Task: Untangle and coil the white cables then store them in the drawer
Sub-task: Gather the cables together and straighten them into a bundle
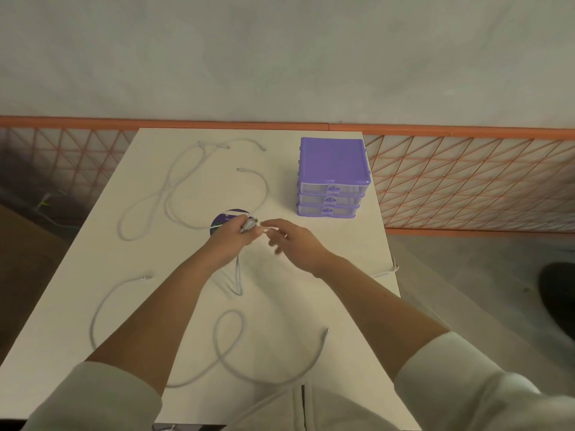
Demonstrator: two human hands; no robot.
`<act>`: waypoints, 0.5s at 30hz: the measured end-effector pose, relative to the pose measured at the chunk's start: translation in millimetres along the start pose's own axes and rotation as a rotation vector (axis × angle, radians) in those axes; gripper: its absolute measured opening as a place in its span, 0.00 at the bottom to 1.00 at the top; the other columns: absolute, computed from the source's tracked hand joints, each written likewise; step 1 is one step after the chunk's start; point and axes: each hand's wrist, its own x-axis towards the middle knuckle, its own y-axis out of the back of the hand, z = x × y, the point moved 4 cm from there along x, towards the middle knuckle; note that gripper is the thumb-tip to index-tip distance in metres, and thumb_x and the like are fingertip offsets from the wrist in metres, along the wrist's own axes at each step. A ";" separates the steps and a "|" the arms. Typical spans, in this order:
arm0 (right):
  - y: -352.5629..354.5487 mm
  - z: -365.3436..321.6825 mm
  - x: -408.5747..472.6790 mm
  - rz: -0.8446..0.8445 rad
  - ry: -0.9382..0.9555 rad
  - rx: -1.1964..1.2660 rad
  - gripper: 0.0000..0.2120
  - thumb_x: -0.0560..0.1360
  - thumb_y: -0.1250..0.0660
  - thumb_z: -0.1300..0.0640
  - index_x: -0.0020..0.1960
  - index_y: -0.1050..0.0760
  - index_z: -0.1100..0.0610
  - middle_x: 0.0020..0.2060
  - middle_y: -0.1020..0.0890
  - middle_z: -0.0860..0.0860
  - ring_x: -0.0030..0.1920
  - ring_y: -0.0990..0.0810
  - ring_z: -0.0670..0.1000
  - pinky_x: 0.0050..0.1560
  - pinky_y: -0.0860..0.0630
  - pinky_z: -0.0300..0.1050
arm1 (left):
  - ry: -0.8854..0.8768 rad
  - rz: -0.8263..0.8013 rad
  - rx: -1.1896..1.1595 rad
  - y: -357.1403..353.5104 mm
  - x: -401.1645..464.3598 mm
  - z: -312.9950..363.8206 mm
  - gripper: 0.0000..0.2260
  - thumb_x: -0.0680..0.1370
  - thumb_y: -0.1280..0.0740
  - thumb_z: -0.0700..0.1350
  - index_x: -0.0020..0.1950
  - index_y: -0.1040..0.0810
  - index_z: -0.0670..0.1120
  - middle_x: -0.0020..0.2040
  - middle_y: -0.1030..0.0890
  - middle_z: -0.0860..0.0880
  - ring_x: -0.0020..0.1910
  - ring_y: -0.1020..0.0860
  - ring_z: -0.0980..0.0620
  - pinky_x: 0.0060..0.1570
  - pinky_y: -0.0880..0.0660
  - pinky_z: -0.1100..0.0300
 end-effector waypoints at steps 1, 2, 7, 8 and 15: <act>-1.0 -2.7 -0.7 0.001 0.018 0.025 0.13 0.83 0.42 0.52 0.63 0.24 0.53 0.48 0.20 0.49 0.44 0.22 0.48 0.43 0.29 0.32 | -0.007 -0.011 -0.015 -0.1 1.1 1.2 0.13 0.81 0.36 0.47 0.41 0.36 0.43 0.34 0.36 0.51 0.33 0.36 0.55 0.32 0.38 0.67; 0.5 -2.4 -0.6 0.022 0.048 -0.005 0.12 0.83 0.42 0.51 0.61 0.23 0.53 0.49 0.19 0.49 0.46 0.22 0.49 0.46 0.28 0.36 | -0.007 -0.030 -0.032 -0.4 1.6 1.2 0.13 0.80 0.35 0.46 0.42 0.35 0.43 0.35 0.35 0.51 0.34 0.35 0.55 0.33 0.38 0.69; 14.3 17.4 -9.0 -0.015 0.036 -0.414 0.15 0.81 0.43 0.43 0.58 0.21 0.48 0.52 0.17 0.46 0.51 0.22 0.50 0.51 0.26 0.46 | 0.032 -0.195 0.027 -15.3 8.3 -8.4 0.12 0.79 0.33 0.50 0.38 0.31 0.48 0.36 0.29 0.52 0.38 0.29 0.55 0.42 0.34 0.61; 17.3 21.1 -11.7 -0.031 0.024 -0.498 0.16 0.81 0.43 0.42 0.57 0.20 0.47 0.51 0.17 0.46 0.50 0.22 0.50 0.49 0.26 0.46 | 0.046 -0.230 0.046 -21.2 9.4 -10.1 0.12 0.78 0.33 0.51 0.39 0.30 0.48 0.35 0.28 0.53 0.36 0.30 0.56 0.41 0.35 0.61; 44.3 45.3 -27.0 -0.026 -0.160 -0.495 0.24 0.79 0.45 0.35 0.41 0.19 0.50 0.30 0.25 0.44 0.34 0.26 0.47 0.35 0.32 0.42 | 0.057 -0.308 0.072 -50.3 13.7 -6.3 0.10 0.78 0.33 0.53 0.40 0.27 0.50 0.35 0.27 0.53 0.35 0.30 0.55 0.37 0.37 0.61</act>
